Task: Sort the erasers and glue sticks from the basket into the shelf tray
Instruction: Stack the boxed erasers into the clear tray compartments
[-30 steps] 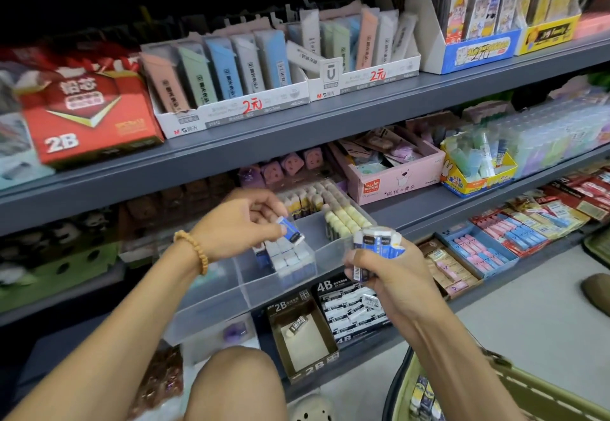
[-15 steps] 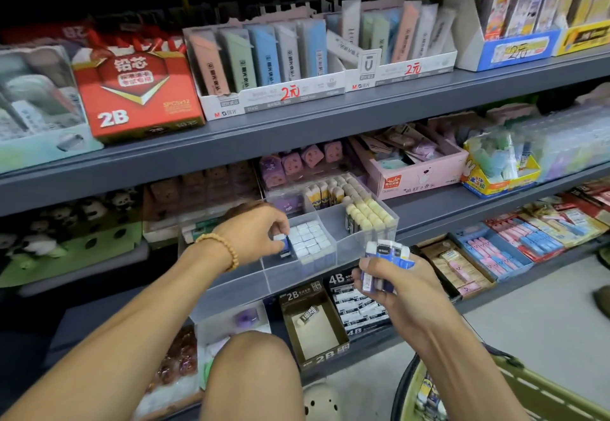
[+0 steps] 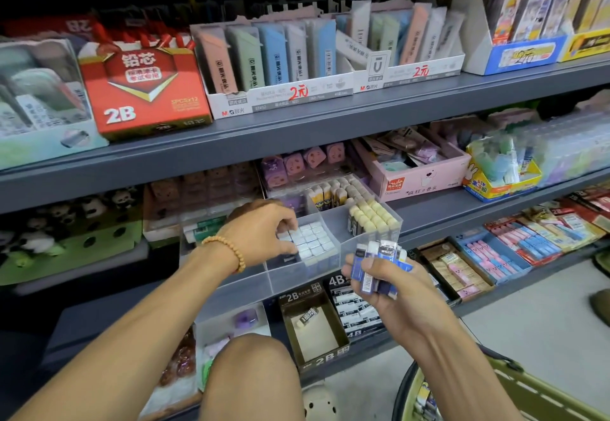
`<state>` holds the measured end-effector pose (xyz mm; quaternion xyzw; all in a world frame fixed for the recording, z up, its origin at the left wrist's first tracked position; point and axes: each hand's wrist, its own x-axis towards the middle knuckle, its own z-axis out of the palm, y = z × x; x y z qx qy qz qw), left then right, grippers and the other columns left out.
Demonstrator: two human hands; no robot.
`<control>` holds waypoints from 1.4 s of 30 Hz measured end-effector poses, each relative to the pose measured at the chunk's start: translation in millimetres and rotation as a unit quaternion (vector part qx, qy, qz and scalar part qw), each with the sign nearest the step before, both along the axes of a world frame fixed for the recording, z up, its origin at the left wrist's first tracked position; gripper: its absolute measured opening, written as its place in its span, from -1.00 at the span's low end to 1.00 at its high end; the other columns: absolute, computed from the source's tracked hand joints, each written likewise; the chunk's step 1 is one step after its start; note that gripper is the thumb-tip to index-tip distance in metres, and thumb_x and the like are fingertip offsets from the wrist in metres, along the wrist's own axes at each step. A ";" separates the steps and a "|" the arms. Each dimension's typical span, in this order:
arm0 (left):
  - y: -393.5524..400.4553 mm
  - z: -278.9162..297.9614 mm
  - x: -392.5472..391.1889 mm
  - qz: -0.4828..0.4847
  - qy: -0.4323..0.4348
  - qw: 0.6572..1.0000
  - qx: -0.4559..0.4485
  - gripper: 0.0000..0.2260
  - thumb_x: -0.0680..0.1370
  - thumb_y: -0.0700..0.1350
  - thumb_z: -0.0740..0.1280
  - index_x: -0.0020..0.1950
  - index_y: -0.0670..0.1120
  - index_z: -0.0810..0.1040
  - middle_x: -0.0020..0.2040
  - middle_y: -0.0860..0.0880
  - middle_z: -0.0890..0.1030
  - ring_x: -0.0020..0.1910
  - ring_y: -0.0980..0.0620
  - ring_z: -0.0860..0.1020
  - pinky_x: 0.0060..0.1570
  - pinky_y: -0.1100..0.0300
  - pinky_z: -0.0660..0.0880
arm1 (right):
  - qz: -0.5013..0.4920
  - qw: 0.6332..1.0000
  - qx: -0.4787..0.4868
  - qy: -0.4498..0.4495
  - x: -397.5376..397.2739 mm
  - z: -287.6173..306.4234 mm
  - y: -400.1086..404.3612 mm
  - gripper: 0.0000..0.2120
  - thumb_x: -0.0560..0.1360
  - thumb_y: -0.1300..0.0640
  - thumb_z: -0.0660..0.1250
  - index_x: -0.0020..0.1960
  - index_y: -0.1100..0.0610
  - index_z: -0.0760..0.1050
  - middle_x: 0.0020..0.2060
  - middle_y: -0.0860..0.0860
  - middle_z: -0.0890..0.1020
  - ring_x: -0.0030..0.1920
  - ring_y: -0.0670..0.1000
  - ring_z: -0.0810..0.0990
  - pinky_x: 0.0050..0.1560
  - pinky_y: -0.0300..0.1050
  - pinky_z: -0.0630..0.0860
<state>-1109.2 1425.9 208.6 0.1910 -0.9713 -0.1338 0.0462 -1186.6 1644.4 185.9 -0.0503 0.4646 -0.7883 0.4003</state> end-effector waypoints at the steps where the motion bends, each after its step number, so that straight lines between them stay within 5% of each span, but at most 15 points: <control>1: 5.0 2.2 1.2 -0.002 0.043 0.999 0.022 -0.85 0.43 0.02 0.49 -0.09 0.09 0.55 -0.14 0.15 0.55 -0.20 0.26 0.48 -0.14 0.28 0.42 | 0.003 1.000 -0.007 -0.006 0.2 0.1 -0.5 -0.82 0.37 0.39 0.36 -0.02 0.35 0.55 -0.18 0.22 0.72 -0.22 0.10 0.73 -0.32 -0.19 0.63; 4: 28.5 12.1 -1.5 -0.038 0.135 0.980 0.141 -0.87 0.45 -0.04 0.48 -0.02 0.08 0.63 -0.19 0.14 0.58 -0.30 0.30 0.46 -0.23 0.38 0.40 | 0.019 1.000 -0.012 -0.010 0.7 -0.4 -3.1 -0.74 0.31 0.36 0.36 0.00 0.35 0.54 -0.17 0.22 0.72 -0.22 0.09 0.73 -0.33 -0.19 0.62; 7: 46.5 19.5 -7.3 -0.107 0.106 0.958 0.242 -0.76 0.42 -0.07 0.53 0.07 0.05 0.66 -0.09 0.06 0.61 -0.30 0.18 0.46 -0.23 0.29 0.46 | 0.033 0.999 -0.008 0.008 0.7 0.4 -6.3 -0.69 0.18 0.41 0.48 -0.08 0.29 0.58 -0.20 0.19 0.70 -0.23 0.07 0.71 -0.30 -0.19 0.61; 10: 52.2 21.9 -10.2 -0.130 0.081 0.952 0.265 -0.77 0.38 -0.12 0.56 0.00 0.05 0.66 -0.07 0.07 0.61 -0.31 0.18 0.45 -0.29 0.37 0.40 | 0.036 0.999 -0.014 0.029 -2.0 0.9 -9.1 -0.86 0.21 0.32 0.43 -0.24 0.21 0.66 -0.27 0.14 0.68 -0.26 0.00 0.68 -0.28 -0.20 0.59; 15: 47.0 26.6 -9.1 -0.117 0.111 0.933 0.320 -0.86 0.38 -0.22 0.55 -0.18 -0.06 0.63 -0.27 0.13 0.61 -0.35 0.21 0.47 -0.30 0.37 0.41 | 0.020 0.999 -0.008 0.046 -2.7 6.0 -9.3 -0.65 0.21 0.40 0.52 -0.02 0.30 0.58 -0.22 0.15 0.70 -0.25 0.01 0.70 -0.27 -0.19 0.62; 19: 25.4 29.5 7.0 -0.048 0.146 0.930 0.332 -0.86 0.38 -0.27 0.54 -0.16 -0.13 0.63 -0.27 -0.03 0.61 -0.36 0.16 0.51 -0.28 0.32 0.47 | -0.004 0.998 0.038 0.050 -3.6 3.5 -6.3 -0.89 0.44 0.43 0.37 -0.06 0.29 0.54 -0.31 0.12 0.63 -0.31 0.03 0.64 -0.32 -0.18 0.62; 22: 3.2 24.3 20.6 0.008 0.150 0.942 0.301 -0.78 0.42 -0.28 0.50 0.00 -0.07 0.64 -0.25 -0.01 0.56 -0.33 0.16 0.45 -0.27 0.37 0.42 | -0.014 0.998 0.052 0.024 -5.1 -0.9 -1.6 -0.85 0.44 0.44 0.38 -0.10 0.23 0.51 -0.38 0.04 0.59 -0.35 0.01 0.57 -0.39 -0.17 0.58; 28: -10.5 11.1 18.9 -0.010 0.023 0.994 0.107 -0.89 0.44 -0.11 0.50 -0.09 0.04 0.62 -0.25 0.13 0.55 -0.40 0.26 0.44 -0.31 0.41 0.35 | 0.006 0.997 0.065 0.033 -2.8 -3.9 -0.2 -0.85 0.45 0.37 0.41 -0.04 0.22 0.50 -0.41 0.03 0.59 -0.39 0.01 0.57 -0.43 -0.17 0.57; 34: -5.7 5.3 4.3 -0.031 -0.056 0.998 -0.005 -0.87 0.47 -0.04 0.46 0.00 0.04 0.60 -0.12 0.12 0.57 -0.15 0.11 0.53 -0.12 0.20 0.47 | 0.007 0.996 0.065 0.065 -4.2 -5.4 1.6 -0.85 0.47 0.33 0.40 0.00 0.23 0.50 -0.39 0.03 0.57 -0.39 -0.02 0.54 -0.52 -0.25 0.42; 42: -0.4 0.2 -1.5 -0.055 -0.052 0.995 -0.066 -0.80 0.44 -0.01 0.48 -0.13 0.10 0.45 -0.13 0.14 0.54 -0.11 0.10 0.46 -0.05 0.14 0.49 | 0.007 0.992 0.087 0.094 -8.0 -13.2 -1.8 -0.78 0.42 0.42 0.45 0.01 0.26 0.53 -0.34 0.06 0.57 -0.37 -0.05 0.57 -0.42 -0.24 0.54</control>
